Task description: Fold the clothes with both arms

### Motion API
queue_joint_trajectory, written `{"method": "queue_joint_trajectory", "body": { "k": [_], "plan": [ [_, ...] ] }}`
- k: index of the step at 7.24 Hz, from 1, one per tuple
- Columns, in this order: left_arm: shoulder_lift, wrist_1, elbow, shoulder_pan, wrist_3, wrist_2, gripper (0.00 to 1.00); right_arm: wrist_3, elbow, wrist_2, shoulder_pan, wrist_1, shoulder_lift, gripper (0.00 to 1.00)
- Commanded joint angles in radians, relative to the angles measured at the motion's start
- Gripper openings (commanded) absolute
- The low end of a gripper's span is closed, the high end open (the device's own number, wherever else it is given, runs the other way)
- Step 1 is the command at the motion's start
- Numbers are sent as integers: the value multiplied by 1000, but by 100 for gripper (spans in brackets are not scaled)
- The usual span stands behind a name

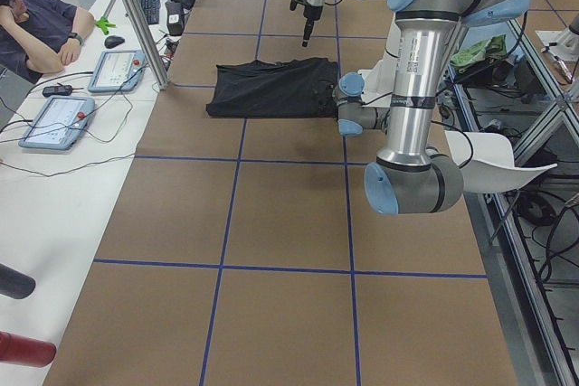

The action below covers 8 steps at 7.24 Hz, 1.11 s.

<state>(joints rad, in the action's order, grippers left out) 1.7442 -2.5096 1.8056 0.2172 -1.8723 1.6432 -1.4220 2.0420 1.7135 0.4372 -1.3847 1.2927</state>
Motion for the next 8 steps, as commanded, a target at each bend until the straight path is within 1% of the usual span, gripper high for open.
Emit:
{"method": "queue_joint_trajectory", "body": {
  "k": [1,2,4,5,8],
  "plan": [
    [4,0,-2,-7,-2,1,60,0,1,0,0,0,0,100],
    [9,0,-2,-7,-2,1,50,0,3,0,0,0,0,100],
    [9,0,0,-10,-2,3,27,0,6,0,0,0,4,100],
    [8,0,1,-10,-1,3,0,0,3,-2,0,0,4,100],
    [4,2,3,-10,4,9,0,-47,-48,-6,-8,3,-9,100]
  ]
}}
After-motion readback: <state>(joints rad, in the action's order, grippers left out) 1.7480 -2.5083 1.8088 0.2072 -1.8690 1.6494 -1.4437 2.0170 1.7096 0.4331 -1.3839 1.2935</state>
